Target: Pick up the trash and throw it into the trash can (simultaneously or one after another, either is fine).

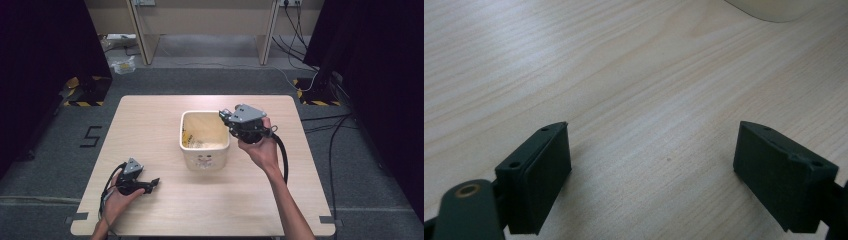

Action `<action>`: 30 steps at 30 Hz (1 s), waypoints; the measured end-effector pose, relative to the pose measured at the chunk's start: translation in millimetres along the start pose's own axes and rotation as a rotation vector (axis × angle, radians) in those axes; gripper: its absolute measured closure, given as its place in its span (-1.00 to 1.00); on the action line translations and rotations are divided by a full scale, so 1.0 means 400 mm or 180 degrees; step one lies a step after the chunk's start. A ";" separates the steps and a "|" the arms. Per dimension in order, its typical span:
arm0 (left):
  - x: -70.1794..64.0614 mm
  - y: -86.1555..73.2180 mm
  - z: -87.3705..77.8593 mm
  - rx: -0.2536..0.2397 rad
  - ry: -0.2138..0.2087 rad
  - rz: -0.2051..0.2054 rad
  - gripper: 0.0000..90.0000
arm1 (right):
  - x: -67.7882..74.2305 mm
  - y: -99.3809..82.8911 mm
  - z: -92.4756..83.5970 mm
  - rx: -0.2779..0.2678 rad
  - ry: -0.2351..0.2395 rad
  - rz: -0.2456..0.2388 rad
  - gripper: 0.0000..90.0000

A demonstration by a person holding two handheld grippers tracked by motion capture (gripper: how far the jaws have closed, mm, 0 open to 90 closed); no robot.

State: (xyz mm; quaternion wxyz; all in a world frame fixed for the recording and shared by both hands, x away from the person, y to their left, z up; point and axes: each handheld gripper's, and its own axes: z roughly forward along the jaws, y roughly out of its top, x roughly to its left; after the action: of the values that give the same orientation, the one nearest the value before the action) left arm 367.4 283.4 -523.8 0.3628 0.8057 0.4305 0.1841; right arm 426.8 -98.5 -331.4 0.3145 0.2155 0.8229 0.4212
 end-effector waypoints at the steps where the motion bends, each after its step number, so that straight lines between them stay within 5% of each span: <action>1: 0.000 0.000 0.000 0.0003 -0.0001 0.0000 -0.68 | 0.002 0.003 0.004 0.0002 0.0011 -0.0008 0.83; 20: 0.000 0.000 0.000 0.0003 0.0002 0.0000 -0.68 | 0.060 0.039 0.075 0.0058 0.0237 -0.0146 0.83; 30: 0.000 0.000 0.000 -0.0001 0.0003 -0.0001 -0.68 | 0.077 0.022 0.132 0.0261 0.0419 -0.0150 0.83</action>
State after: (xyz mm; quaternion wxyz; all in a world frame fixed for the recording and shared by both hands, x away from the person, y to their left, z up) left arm 367.3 283.3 -523.8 0.3627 0.8055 0.4307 0.1846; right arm 442.7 -45.0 -358.2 0.2604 0.1806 0.8633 0.3928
